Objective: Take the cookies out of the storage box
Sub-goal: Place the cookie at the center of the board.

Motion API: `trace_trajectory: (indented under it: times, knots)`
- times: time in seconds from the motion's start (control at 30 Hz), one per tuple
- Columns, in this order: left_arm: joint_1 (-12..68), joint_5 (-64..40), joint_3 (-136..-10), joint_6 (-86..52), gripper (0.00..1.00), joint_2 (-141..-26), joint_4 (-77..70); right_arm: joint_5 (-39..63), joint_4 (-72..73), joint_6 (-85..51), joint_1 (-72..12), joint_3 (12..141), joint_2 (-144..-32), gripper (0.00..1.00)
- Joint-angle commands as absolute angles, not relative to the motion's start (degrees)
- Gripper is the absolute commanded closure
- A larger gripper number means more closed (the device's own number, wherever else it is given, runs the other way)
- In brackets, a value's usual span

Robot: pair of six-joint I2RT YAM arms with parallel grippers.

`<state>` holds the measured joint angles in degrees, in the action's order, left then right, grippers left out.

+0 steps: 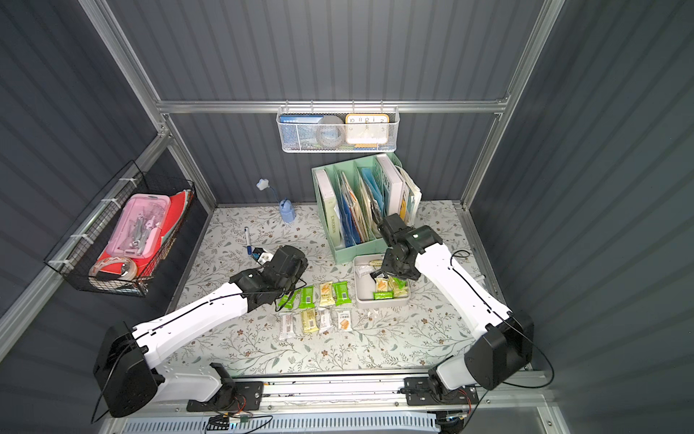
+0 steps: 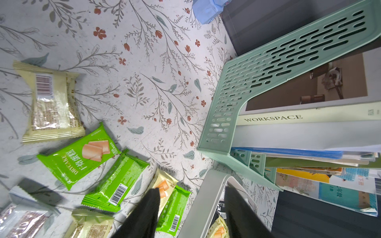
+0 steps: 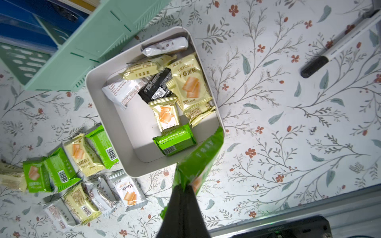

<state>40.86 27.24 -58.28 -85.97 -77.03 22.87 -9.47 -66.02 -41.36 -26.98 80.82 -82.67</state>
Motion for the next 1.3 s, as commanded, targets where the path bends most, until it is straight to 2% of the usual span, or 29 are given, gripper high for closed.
trace_trajectory:
  times: [0.0,0.17,0.37,0.5,0.8,1.03,1.27]
  knots:
    - [40.5,28.7,-57.0,-86.9,0.44,-75.1,25.3,-6.9,-66.7,-40.1,-30.2,81.9,-82.5,1.0]
    - [38.4,29.1,-55.9,-87.3,0.45,-73.2,27.2,-1.5,-62.9,-36.6,-38.6,81.5,-82.9,1.0]
    - [29.5,25.7,-51.3,-87.9,0.46,-65.0,28.2,12.3,-48.7,-31.8,-44.0,80.2,-85.7,1.0]
    - [24.8,27.0,-51.6,-87.9,0.46,-59.7,34.8,23.0,-39.7,-29.9,-46.8,80.5,-90.3,1.0]
    - [24.1,35.0,-51.2,-93.9,0.45,-47.7,46.3,38.9,-17.6,-35.2,-53.2,83.2,-104.7,1.0]
    - [24.1,36.7,-50.7,-93.5,0.43,-42.9,47.7,45.3,-2.2,-41.0,-55.9,89.1,-118.0,1.0]
    - [24.0,36.6,-50.2,-92.2,0.42,-42.5,46.2,45.2,-2.5,-41.3,-56.1,96.0,-127.1,1.0]
